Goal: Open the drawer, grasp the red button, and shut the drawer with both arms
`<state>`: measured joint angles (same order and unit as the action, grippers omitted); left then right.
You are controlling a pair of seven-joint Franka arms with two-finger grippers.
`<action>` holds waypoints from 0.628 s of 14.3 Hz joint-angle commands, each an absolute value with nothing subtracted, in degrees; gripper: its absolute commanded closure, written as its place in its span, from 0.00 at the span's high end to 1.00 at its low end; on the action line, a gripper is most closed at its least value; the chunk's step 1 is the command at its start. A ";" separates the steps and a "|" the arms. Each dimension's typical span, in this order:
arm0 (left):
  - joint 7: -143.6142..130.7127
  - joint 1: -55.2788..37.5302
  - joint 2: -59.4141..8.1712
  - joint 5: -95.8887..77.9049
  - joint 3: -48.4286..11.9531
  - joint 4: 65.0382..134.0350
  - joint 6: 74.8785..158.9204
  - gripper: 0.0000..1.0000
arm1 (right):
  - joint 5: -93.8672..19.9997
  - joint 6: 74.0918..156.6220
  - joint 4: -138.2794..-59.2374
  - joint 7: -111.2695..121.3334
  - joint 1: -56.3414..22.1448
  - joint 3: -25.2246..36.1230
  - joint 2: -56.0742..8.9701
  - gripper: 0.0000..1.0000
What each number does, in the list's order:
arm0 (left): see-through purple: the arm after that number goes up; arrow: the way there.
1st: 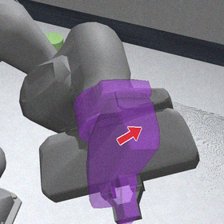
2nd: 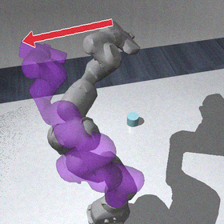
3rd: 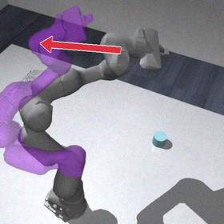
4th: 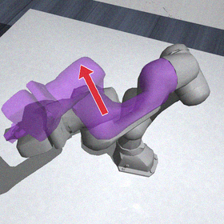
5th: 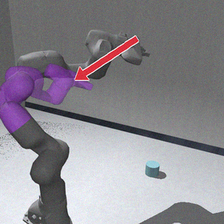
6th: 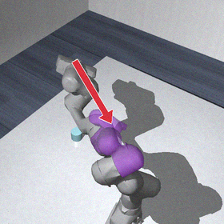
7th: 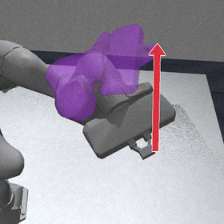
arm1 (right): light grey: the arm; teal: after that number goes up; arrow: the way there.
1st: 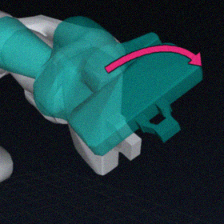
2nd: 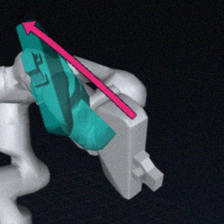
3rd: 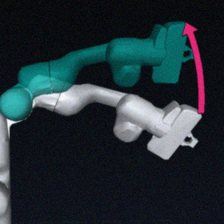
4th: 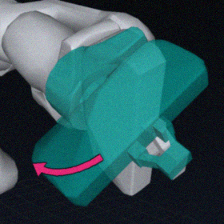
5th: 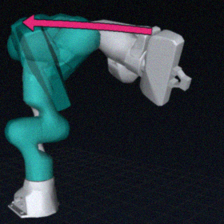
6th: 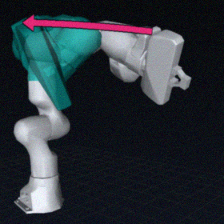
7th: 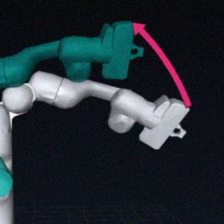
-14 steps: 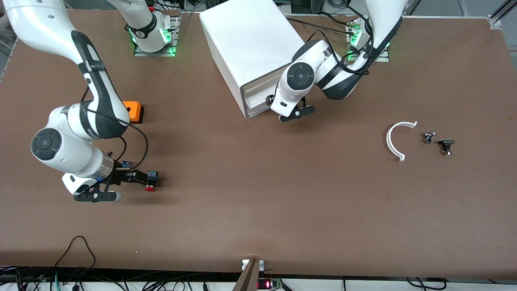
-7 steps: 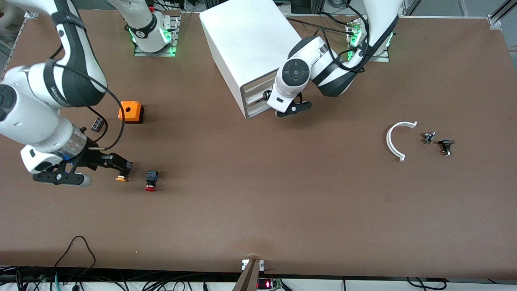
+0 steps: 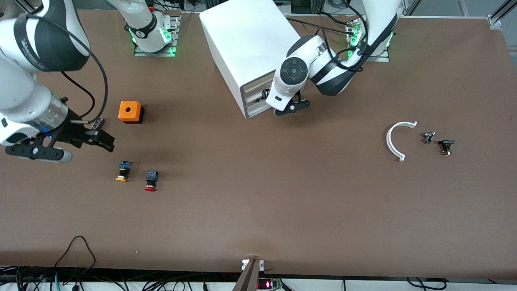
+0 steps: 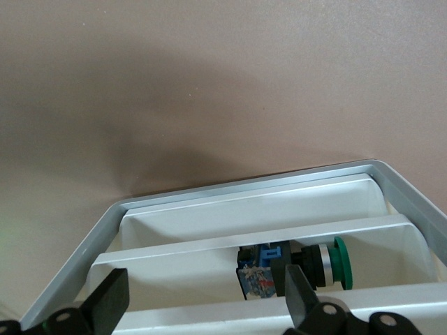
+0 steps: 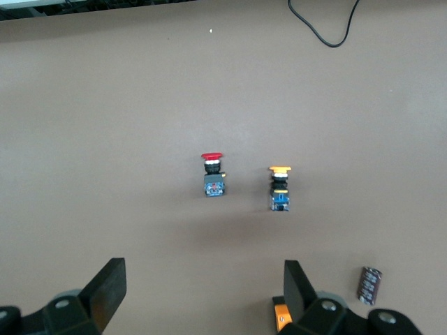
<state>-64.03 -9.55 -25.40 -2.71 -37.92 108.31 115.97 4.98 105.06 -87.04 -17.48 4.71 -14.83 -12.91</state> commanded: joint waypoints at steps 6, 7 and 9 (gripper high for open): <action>-49.77 -0.37 -21.54 -0.11 -38.23 101.35 105.57 0.99 | 5.36 98.71 -88.59 -17.67 2.55 -13.18 -4.49 1.00; -46.96 1.04 -20.84 1.30 -38.23 100.38 104.77 0.99 | 5.45 98.35 -88.59 -17.58 2.37 -13.10 -4.05 1.00; -39.59 4.81 -19.52 3.07 -38.23 98.27 103.71 0.99 | 5.45 97.48 -88.59 -17.58 2.29 -12.05 -3.26 1.00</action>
